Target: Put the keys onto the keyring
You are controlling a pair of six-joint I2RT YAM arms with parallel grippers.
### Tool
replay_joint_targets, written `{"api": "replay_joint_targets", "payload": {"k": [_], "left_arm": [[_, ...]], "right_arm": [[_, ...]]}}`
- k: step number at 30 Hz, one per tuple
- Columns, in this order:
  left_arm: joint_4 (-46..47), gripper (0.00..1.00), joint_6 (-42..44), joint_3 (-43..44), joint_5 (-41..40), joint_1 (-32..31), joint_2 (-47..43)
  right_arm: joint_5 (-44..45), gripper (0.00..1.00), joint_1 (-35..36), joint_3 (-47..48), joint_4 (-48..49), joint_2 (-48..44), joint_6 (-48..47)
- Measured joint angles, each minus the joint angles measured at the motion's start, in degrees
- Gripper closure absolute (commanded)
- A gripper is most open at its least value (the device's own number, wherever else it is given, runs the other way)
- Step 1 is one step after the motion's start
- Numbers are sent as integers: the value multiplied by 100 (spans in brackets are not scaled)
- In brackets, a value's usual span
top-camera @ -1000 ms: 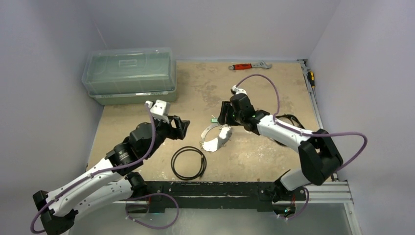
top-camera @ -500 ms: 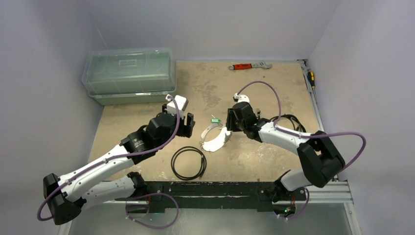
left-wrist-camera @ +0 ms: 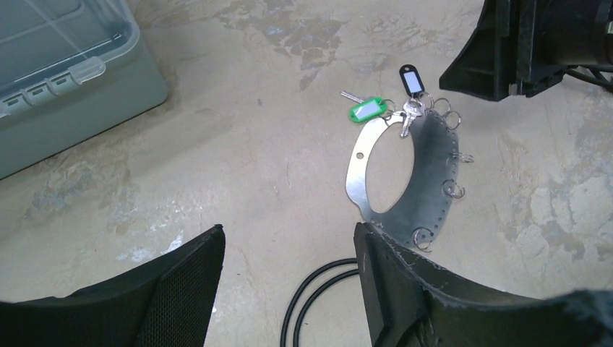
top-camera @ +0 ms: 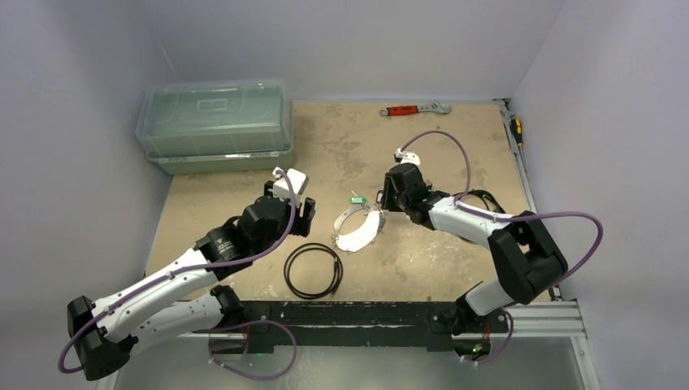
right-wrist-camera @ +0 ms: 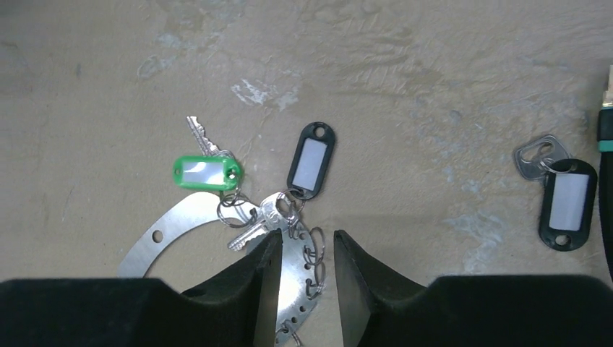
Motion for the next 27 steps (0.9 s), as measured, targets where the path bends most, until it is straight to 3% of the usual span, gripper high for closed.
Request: {"api": "replay_joint_targets", "payload": {"k": [8,15,23,27], "left_arm": [[-44,36,-2,0,-2,0,44],[-46,36,-2,0,-2,0,37],[-48,36,0,0,-4,0,33],[-46,36,9,0,-4,0,33]], "right_arm": [[-752,70,-632,-245,396,114,323],[-1453,74,-706,-304,686,494,428],[-1735,99,-702,-304,802,699,476],[-1762,100,-702,-304,813,704,483]]}}
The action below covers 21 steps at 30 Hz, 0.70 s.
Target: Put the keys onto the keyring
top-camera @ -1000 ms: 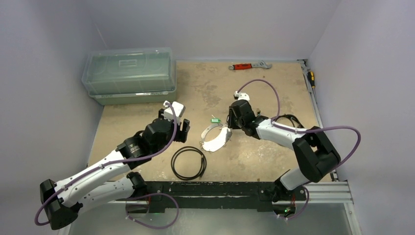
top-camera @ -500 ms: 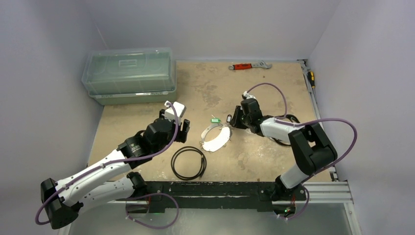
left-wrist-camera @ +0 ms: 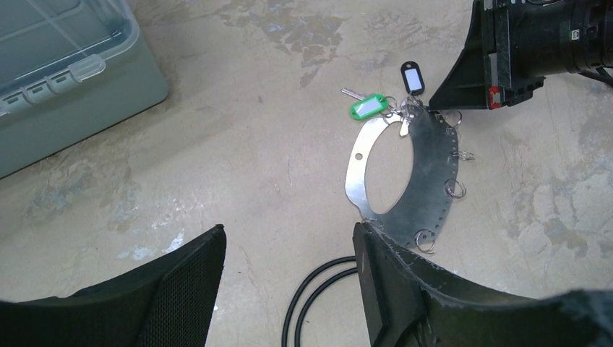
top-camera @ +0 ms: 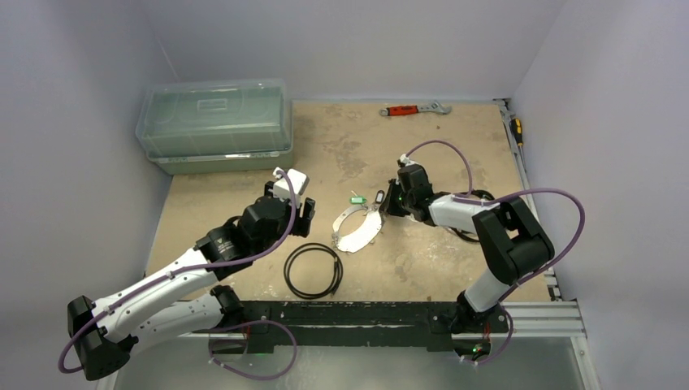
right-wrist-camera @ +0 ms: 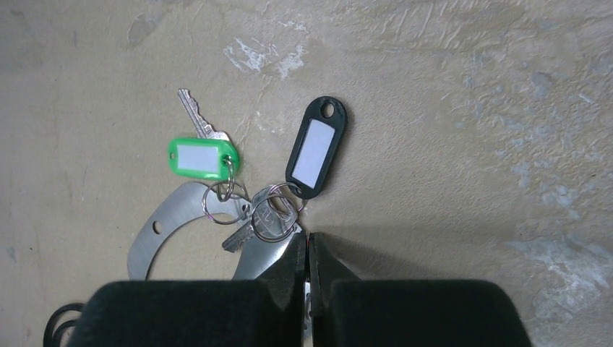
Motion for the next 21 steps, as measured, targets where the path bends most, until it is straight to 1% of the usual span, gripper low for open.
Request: {"api": "replay_joint_targets", "payload": {"k": [4,8,11,14,17,18,19,20,21], "left_arm": [[-2,36,4,0,0,0,0],[0,36,35,-2,35,0,-48],[13,35,109,-15,153,0,-201],[111,32,179,-37,358,0,-431],[424,26,273,-103,662,0,-667],[549,21,304,-133,782,2,-730],[673,14,341,-160,914,0,-774],[804,9,385,-192,1032,2,-802],[931,7,444,-227,1167,0,-822]], "right_arm": [[-17,100,0,4,-24,-7,-74],[-160,100,0,157,-358,-107,-400],[-337,100,0,367,-719,-446,-756],[-669,100,0,669,-1056,-907,-1154],[-1086,100,22,1029,-1364,-1279,-1539],[-1222,100,57,1152,-1464,-1403,-1663],[-1340,100,109,1268,-1576,-1530,-1797],[-1432,100,173,1349,-1648,-1639,-1904],[-1526,100,271,1447,-1746,-1762,-2033]]}}
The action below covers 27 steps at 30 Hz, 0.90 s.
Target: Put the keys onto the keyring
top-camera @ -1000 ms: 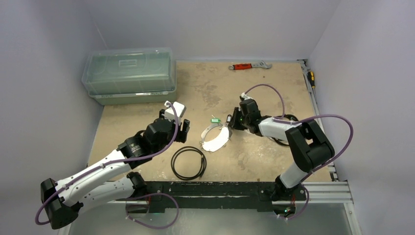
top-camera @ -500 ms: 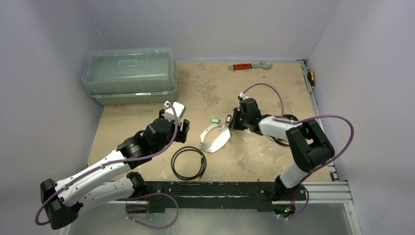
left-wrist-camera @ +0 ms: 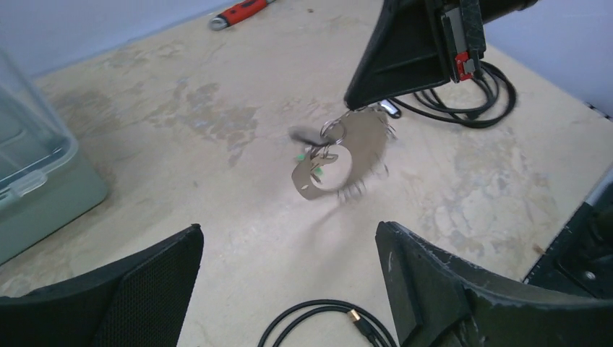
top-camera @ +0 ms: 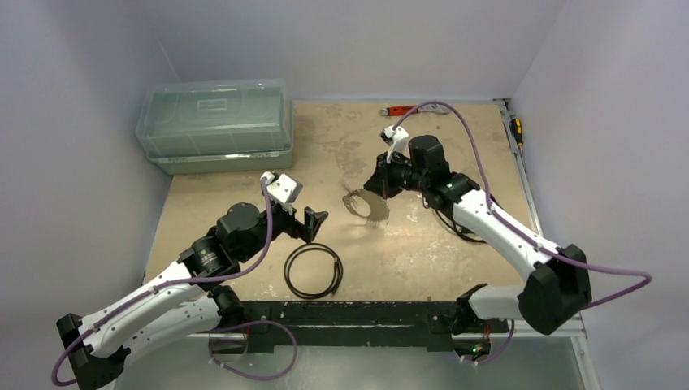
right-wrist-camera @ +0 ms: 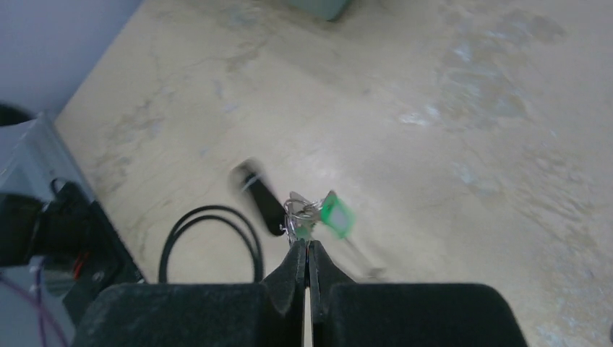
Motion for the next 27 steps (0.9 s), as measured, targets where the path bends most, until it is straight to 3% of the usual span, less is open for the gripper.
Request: {"api": "replay_joint_targets", "payload": {"k": [5,14,22,27], "left_arm": [[363,3,575,-59,669,2,-33],[1069,13,1895,-278,2048,0,-254],[1320,15,1947,-125,2708,0,645],[1764,12,1663,-170,2780,0,680]], "right_arm": [[-632,100,435,315,-341,-538,-535],[-1394,100,758,380,-638,-872,-1003],[-1611,100,1137,389,-695,-951,-1008],[-1523,100,1290,413,-625,-1036,-914]]}}
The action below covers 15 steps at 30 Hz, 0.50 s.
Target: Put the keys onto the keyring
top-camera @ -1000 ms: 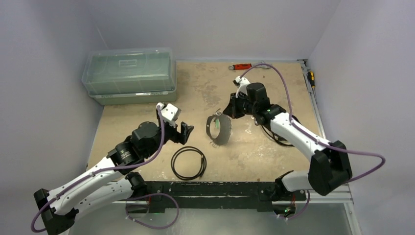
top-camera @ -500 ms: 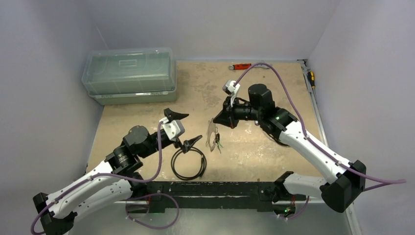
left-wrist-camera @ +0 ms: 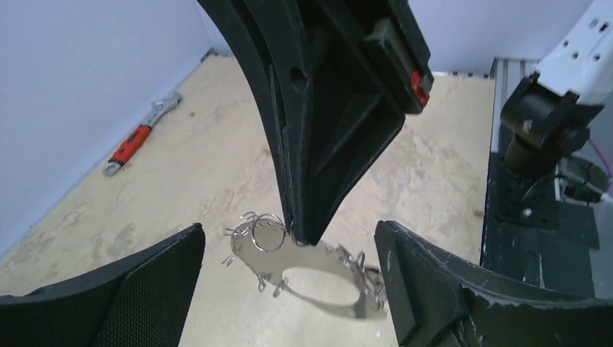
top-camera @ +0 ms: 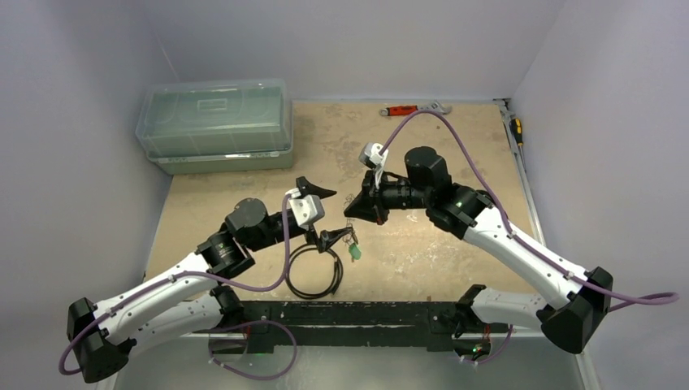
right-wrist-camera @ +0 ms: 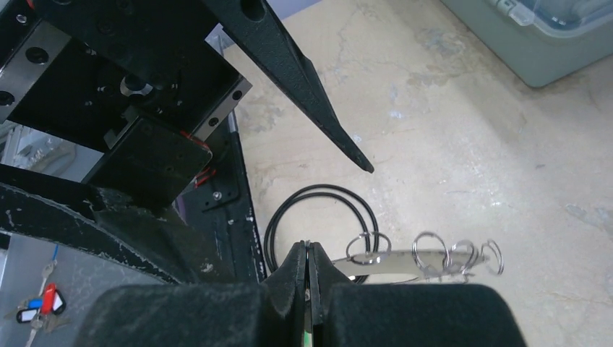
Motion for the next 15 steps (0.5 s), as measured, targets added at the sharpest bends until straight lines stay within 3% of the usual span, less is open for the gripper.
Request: {"api": "replay_joint_targets", "payload": {"k": [4,13,15], "left_arm": [[428,13,-214,-127,-68,0,-52],[669,36,-170,-433,118,2,133],[710,47,-105,-579,267,0,57]], "right_arm": [[249,100,107,125,15,4,83],[468,100,251,328,-11,72,120],[459,100,254,343,-70,72,120]]}}
